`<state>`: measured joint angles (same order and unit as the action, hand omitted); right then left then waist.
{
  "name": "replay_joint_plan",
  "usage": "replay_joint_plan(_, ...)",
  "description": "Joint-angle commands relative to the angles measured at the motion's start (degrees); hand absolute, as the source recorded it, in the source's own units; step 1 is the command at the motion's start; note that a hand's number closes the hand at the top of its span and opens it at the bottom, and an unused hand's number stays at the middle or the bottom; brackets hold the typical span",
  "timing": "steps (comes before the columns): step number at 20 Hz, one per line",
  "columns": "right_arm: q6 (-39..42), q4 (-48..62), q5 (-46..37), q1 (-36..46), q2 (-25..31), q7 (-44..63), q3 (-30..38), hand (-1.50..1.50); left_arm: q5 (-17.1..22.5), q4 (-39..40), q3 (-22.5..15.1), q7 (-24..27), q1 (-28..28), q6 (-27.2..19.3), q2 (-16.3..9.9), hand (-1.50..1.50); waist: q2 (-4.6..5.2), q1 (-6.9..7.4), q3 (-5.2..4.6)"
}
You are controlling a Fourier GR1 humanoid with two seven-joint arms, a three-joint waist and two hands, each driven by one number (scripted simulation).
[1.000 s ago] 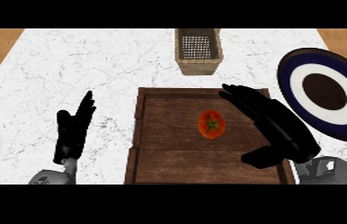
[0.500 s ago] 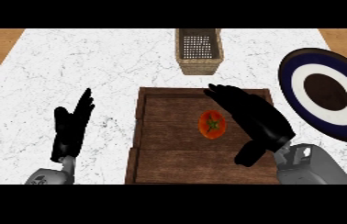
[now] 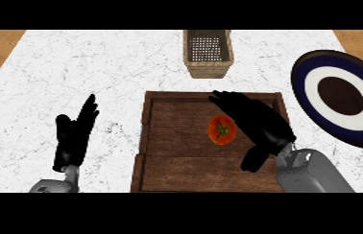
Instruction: Pick the tomato from the tray and place it in the plate
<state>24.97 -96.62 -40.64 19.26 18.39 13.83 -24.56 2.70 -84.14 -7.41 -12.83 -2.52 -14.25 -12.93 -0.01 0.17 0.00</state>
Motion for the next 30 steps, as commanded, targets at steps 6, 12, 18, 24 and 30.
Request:
replay_joint_plan(6, 2.12, -1.92, -5.46, -3.68, -5.16, 0.24, -0.09, -1.50, -5.05, 1.84, -1.02, 2.05, 1.32, -1.94, 5.35, 0.00, -0.05, -0.25, 0.00)
replay_joint_plan(12, 1.30, 12.14, -7.74, 3.33, -6.30, -7.46, 5.61, -1.50, -3.32, -6.12, 1.96, -3.91, 2.38, 3.25, 1.36, 0.00, 0.01, 0.33, 0.02)
replay_joint_plan(18, -2.28, 8.24, -13.93, -0.52, -7.60, -10.35, 1.51, 1.50, -6.06, 2.56, 2.36, 2.77, 0.95, 1.73, 5.54, 0.00, 0.01, -0.16, 0.00)
replay_joint_plan(24, -8.37, 14.47, -18.29, 1.05, -8.05, -16.44, 4.50, 1.50, -3.51, 2.40, 6.22, 2.17, -0.42, 5.91, 3.82, 0.00, 0.03, -0.07, 0.00)
replay_joint_plan(30, -16.97, 6.72, -21.91, 0.83, -8.55, -11.32, 7.76, 1.50, -4.18, -0.11, 5.68, 0.68, 1.25, 5.12, 3.74, 0.00, -0.10, -0.44, -0.01)
